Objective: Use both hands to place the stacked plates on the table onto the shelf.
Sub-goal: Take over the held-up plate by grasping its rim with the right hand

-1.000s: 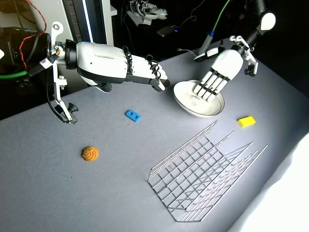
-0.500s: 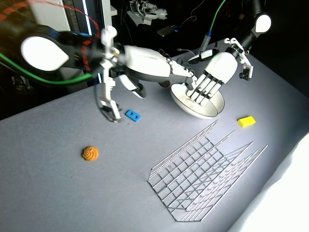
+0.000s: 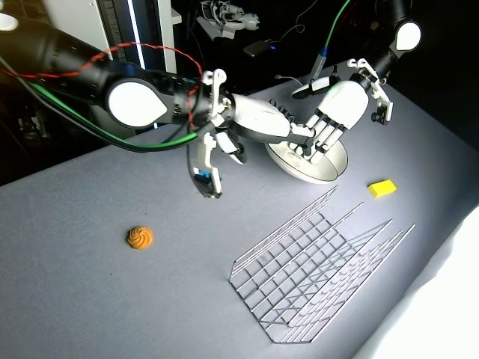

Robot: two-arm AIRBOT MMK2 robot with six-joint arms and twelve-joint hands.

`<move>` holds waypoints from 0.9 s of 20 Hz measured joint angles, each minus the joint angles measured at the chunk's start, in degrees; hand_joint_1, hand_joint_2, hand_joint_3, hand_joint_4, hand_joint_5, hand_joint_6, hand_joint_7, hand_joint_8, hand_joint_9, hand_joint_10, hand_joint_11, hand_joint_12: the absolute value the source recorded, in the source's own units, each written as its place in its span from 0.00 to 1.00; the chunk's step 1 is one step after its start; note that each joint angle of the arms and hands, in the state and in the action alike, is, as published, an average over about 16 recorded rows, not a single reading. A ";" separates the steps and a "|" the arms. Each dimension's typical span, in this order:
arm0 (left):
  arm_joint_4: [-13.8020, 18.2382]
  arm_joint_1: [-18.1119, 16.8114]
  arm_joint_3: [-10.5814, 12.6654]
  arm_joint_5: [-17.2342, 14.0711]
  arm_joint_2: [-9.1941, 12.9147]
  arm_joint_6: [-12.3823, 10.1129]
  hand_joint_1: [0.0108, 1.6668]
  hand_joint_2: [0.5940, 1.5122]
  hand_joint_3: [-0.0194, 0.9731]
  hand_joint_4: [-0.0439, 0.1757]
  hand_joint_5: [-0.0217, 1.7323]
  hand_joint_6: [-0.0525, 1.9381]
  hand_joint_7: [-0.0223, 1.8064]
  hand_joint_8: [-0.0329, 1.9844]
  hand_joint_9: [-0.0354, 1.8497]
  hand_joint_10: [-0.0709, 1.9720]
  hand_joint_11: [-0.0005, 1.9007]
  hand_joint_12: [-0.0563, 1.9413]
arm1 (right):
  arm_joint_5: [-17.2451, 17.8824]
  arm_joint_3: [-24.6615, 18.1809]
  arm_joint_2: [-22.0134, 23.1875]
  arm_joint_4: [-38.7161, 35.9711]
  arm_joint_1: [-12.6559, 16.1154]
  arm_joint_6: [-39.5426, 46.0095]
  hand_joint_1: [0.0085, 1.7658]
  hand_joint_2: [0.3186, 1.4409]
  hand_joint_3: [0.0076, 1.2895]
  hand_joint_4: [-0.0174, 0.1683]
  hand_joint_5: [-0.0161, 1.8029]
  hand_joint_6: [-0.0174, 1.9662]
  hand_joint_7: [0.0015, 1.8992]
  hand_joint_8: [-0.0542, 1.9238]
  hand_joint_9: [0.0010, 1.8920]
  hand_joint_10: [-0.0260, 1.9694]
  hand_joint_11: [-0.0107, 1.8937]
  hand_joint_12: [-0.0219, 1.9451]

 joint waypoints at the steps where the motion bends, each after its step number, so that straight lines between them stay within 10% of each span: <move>1: 0.00 0.00 0.00 0.00 0.00 0.00 0.00 0.32 0.04 0.19 0.02 0.02 0.01 0.01 0.03 0.04 0.01 0.02 | -0.08 0.71 -1.00 0.51 -0.03 -0.58 0.64 0.55 0.01 0.12 0.18 0.01 0.14 0.04 0.14 0.01 0.01 0.45; 18: -0.21 -0.06 0.26 -0.21 -0.20 -0.14 0.00 0.32 0.04 0.18 0.02 0.02 0.01 0.01 0.03 0.04 0.01 0.02 | 1.44 9.12 -10.84 4.58 -0.18 -5.19 0.71 0.57 0.01 0.11 0.42 0.03 0.40 0.05 0.38 0.09 0.18 0.60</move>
